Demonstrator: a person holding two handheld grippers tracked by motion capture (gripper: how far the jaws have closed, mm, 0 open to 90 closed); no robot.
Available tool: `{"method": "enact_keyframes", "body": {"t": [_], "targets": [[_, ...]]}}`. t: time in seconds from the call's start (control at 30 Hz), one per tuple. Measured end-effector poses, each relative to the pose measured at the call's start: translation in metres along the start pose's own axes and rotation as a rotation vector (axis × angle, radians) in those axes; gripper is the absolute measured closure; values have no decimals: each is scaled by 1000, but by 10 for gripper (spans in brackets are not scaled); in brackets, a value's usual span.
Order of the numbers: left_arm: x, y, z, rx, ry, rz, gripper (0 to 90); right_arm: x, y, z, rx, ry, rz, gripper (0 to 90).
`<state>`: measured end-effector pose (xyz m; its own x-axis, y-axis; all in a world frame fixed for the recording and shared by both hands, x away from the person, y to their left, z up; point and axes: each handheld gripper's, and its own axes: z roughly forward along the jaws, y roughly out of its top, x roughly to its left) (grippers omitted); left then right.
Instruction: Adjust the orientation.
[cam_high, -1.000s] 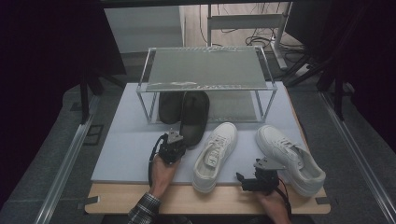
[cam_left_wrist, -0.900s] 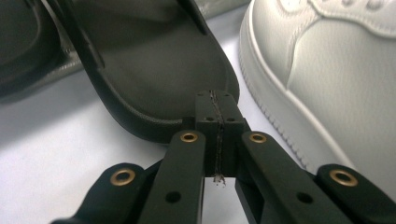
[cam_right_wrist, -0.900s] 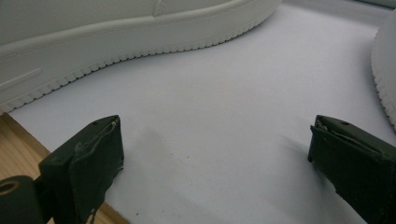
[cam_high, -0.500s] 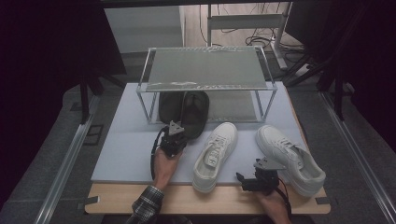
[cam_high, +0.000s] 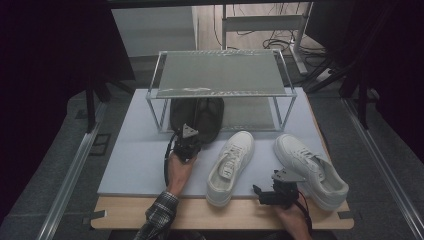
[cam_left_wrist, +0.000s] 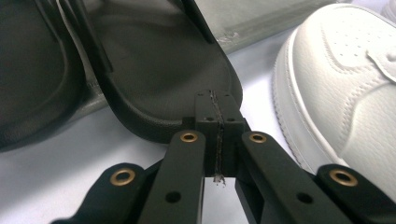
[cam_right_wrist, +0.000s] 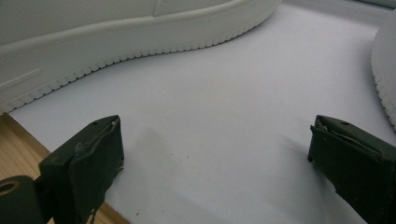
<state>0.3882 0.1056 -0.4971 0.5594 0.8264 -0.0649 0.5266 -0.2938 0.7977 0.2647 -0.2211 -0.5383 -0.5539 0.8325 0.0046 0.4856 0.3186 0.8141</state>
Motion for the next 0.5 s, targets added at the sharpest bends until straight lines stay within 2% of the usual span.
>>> {"method": "enact_keyframes", "body": {"t": [0.5], "targets": [[11,12,18,4,21,-29,897,0,0,0,0,0,0,34]]}}
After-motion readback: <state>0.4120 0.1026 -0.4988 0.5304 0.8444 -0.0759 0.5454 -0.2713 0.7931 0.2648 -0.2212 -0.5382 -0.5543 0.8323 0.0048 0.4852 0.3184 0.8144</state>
